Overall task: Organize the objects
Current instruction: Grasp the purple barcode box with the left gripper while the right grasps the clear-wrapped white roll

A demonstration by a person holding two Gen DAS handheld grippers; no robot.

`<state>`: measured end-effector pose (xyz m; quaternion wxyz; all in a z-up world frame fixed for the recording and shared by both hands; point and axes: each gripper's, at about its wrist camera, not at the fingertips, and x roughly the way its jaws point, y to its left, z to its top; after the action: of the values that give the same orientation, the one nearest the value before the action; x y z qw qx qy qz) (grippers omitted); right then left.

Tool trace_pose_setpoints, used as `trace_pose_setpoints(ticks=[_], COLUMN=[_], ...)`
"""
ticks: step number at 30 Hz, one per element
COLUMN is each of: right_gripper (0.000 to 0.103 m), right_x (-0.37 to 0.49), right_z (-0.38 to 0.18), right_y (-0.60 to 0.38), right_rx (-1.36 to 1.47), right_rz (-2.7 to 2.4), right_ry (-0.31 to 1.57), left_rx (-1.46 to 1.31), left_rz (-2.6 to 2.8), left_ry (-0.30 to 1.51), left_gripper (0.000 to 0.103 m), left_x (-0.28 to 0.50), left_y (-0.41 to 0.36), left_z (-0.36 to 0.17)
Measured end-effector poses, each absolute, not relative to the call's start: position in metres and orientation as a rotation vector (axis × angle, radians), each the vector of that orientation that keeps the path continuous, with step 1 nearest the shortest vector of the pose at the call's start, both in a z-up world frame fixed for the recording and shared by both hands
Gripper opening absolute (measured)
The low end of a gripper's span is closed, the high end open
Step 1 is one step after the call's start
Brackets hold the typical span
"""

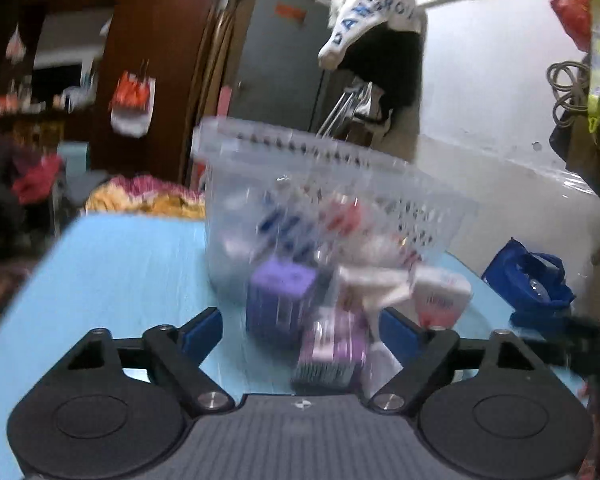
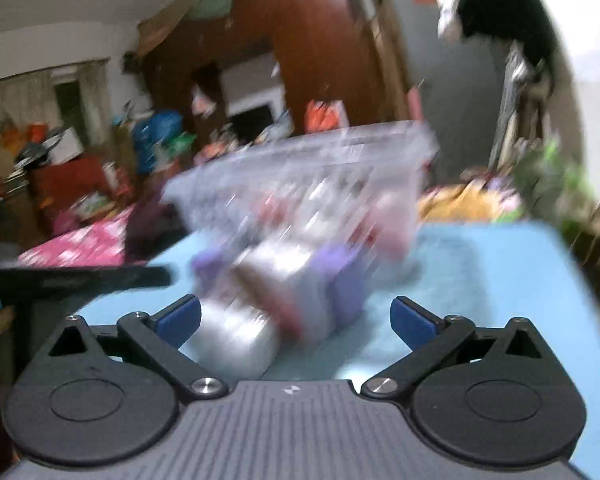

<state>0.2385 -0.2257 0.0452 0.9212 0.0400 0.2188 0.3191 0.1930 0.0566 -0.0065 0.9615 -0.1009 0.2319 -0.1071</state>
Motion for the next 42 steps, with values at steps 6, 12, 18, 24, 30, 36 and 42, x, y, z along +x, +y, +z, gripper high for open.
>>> trace_pose_setpoints(ticks=[6, 12, 18, 24, 30, 36, 42], right_gripper=[0.102, 0.08, 0.079, 0.079, 0.079, 0.079, 0.079], right_x=[0.237, 0.25, 0.214, 0.208, 0.209, 0.208, 0.209], right_z=[0.034, 0.027, 0.024, 0.022, 0.019, 0.015, 0.014], right_y=[-0.167, -0.148, -0.198, -0.229, -0.235, -0.248, -0.254], right_rx=[-0.032, -0.07, 0.018, 0.098, 0.131, 0.138, 0.141], right_rz=[0.647, 0.638, 0.61, 0.576, 0.562, 0.526, 0.513], right_ry=[0.485, 0.542, 0.488, 0.469, 0.45, 0.438, 0.426], left_rx=[-0.165, -0.173, -0.083, -0.002, -0.039, -0.114, -0.141], left_rz=[-0.188, -0.16, -0.192, -0.175, -0.165, -0.105, -0.119], left_ry=[0.458, 0.435, 0.46, 0.565, 0.454, 0.392, 0.382], left_gripper=[0.087, 0.087, 0.087, 0.051, 0.05, 0.05, 0.05], left_x=[0.19, 0.19, 0.195, 0.216, 0.184, 0.163, 0.162], left_y=[0.056, 0.054, 0.024, -0.001, 0.008, 0.031, 0.037], left_z=[-0.009, -0.006, -0.009, -0.013, -0.008, -0.006, -0.01])
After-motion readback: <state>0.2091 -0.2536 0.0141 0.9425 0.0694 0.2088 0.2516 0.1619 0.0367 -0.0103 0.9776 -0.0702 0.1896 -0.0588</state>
